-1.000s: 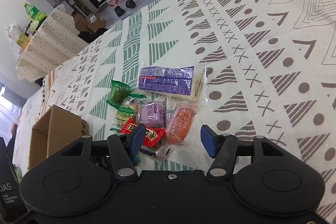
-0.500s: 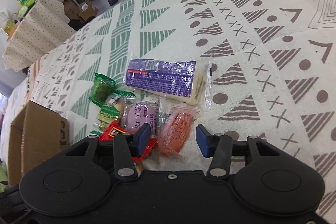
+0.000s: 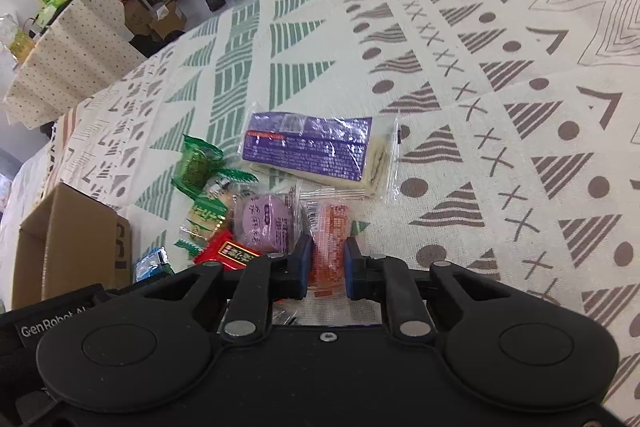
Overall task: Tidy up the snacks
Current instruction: 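Grasp the blue-silver candy with the left tool while the right tool grasps the pink packet, then carry both snacks over the box and open the left tool while the right tool opens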
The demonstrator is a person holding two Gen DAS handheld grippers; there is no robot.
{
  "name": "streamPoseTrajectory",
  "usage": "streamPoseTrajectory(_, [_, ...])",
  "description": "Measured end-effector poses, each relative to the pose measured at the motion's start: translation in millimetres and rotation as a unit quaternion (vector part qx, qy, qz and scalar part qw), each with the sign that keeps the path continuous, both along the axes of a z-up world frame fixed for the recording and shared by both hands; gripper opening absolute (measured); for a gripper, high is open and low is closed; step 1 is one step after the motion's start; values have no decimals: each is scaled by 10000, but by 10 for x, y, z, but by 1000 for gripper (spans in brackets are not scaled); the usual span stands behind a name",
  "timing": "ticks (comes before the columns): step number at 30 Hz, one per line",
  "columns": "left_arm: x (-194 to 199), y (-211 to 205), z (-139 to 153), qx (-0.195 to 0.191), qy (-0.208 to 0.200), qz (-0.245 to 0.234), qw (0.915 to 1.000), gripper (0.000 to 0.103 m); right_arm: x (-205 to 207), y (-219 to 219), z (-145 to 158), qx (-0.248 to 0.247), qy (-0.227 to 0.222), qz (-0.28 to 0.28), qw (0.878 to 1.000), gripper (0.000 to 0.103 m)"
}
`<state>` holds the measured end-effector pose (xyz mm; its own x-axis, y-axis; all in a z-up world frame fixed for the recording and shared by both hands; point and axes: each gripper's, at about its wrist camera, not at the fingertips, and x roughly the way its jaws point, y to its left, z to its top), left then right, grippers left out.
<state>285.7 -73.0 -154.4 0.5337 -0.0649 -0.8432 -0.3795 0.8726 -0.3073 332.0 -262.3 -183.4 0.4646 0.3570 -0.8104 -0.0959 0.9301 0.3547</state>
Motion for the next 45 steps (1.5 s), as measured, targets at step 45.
streamPoseTrajectory(45, [-732,1124,812,332,-560,1015,9927,32,-578,1029,861,867,-1150,1084,9836,15])
